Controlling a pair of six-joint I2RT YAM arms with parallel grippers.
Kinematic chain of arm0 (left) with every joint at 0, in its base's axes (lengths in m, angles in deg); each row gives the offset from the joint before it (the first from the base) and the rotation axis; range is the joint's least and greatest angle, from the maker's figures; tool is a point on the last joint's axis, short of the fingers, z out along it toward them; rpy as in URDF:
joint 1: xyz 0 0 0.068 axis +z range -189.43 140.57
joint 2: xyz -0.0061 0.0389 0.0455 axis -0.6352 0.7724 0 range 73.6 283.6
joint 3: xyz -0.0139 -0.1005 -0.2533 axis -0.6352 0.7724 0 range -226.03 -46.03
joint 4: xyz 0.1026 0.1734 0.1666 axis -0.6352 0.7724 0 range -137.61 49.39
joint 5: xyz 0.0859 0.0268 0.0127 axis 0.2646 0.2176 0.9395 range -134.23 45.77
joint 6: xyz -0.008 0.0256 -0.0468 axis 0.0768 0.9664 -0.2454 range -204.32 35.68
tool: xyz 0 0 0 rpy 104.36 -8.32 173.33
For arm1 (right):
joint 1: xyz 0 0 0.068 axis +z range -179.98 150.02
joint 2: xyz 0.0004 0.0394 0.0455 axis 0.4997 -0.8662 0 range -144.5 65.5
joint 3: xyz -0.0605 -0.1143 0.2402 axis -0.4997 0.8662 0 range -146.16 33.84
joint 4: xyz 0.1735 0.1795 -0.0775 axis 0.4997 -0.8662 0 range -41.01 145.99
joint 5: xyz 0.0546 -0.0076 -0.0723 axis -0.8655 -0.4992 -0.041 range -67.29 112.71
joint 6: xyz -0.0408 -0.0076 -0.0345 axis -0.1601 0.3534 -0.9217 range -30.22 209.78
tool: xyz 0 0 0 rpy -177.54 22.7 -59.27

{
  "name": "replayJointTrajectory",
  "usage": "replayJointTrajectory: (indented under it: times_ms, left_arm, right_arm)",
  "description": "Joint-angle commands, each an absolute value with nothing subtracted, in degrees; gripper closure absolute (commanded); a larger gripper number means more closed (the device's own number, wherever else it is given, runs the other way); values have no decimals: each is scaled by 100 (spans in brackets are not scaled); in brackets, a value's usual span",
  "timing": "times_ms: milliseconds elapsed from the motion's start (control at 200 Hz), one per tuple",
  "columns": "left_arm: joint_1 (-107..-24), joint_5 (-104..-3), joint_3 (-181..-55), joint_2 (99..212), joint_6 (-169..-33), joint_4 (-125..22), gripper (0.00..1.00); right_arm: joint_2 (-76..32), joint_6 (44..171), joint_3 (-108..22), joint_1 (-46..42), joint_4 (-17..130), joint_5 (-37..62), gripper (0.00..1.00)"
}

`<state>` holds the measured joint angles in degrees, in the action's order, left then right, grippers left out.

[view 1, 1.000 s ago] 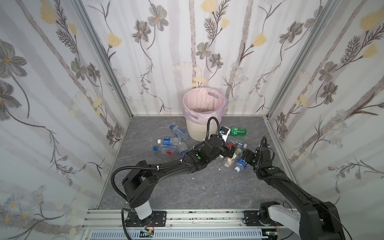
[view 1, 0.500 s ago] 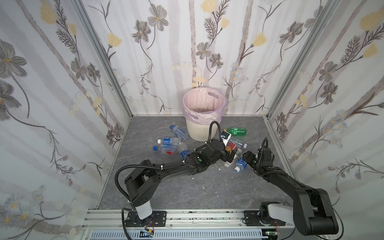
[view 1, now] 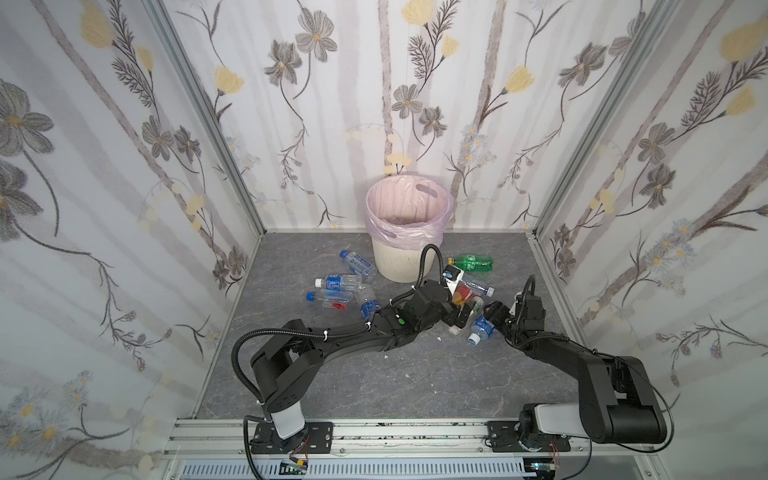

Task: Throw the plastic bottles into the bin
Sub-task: 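Lower the right gripper and close it on the Pocari Sweat bottle's base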

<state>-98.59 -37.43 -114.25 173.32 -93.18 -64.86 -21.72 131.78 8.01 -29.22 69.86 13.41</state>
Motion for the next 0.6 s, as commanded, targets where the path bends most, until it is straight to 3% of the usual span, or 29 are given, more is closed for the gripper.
replayJointTrajectory:
  times_ms: [0, 445, 600]
  left_arm:
    - [-9856, -3773, -11423, 17360, -9329, -6598, 0]
    - [-9857, -3747, -11405, 17293, -9301, -6604, 0]
    - [-9858, -3709, -11372, 17284, -9290, -6606, 0]
  right_arm:
    - [-2230, 13327, 744, -2945, 7339, 1254, 25]
    - [-2198, 13364, 772, -2954, 7348, 1296, 45]
    - [-2121, 13355, 817, -2975, 7339, 1305, 46]
